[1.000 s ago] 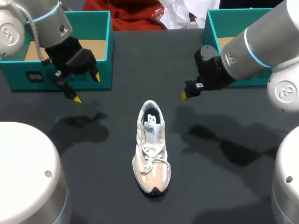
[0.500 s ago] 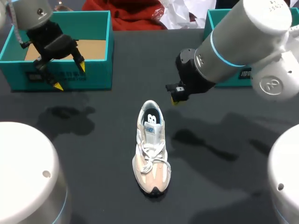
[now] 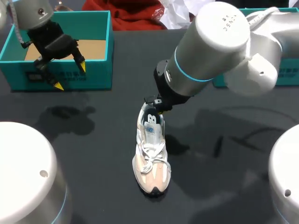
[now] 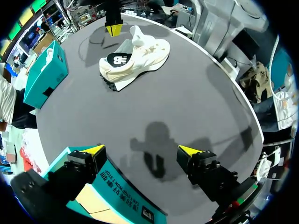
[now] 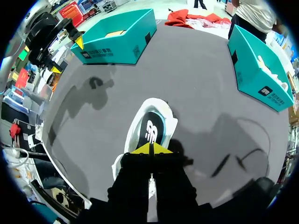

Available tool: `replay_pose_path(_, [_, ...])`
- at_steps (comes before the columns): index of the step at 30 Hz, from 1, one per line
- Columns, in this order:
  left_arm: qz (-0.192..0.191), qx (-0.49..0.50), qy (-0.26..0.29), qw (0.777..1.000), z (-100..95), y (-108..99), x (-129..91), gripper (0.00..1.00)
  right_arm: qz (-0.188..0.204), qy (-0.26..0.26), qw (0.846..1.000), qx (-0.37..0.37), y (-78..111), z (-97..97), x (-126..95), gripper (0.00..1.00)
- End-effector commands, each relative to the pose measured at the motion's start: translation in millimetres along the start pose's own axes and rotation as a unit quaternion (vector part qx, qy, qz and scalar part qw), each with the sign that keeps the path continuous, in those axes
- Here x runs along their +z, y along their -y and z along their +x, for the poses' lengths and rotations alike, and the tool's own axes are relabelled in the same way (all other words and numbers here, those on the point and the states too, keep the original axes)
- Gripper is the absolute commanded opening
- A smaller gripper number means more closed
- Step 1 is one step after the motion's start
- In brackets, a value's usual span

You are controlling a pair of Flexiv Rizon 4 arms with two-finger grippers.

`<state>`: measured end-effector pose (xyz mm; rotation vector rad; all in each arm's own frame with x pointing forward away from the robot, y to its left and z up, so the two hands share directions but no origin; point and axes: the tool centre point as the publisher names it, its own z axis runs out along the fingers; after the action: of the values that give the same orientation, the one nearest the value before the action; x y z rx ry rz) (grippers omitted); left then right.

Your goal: Take the shoe out of the shoebox, open the shoe tongue, remove and reinsert the insole, then place the shoe into the shoebox

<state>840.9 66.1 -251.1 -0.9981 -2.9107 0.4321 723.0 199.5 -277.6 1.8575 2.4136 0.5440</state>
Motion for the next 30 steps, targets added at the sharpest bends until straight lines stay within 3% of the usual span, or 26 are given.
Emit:
replay_pose_path(1, [-0.001, 0.000, -0.001, 1.000, 0.0, 0, 0, 1.00, 0.005, 0.033, 0.999, 0.001, -7.1, 7.7, 15, 0.00])
replay_pose_path(8, [-0.001, 0.000, -0.001, 1.000, 0.0, 0, 0, 1.00, 0.005, 0.033, 0.999, 0.001, -7.1, 7.7, 15, 0.00])
replay_pose_path(18, [-0.001, 0.000, -0.001, 1.000, 0.0, 0, 0, 1.00, 0.013, 0.049, 0.999, 0.011, -0.3, 2.4, 33, 0.00])
replay_pose_path(30, [-0.001, 0.000, -0.001, 1.000, 0.0, 0, 0, 1.00, 0.051, 0.074, 0.996, 0.019, 4.4, -0.7, 63, 0.00])
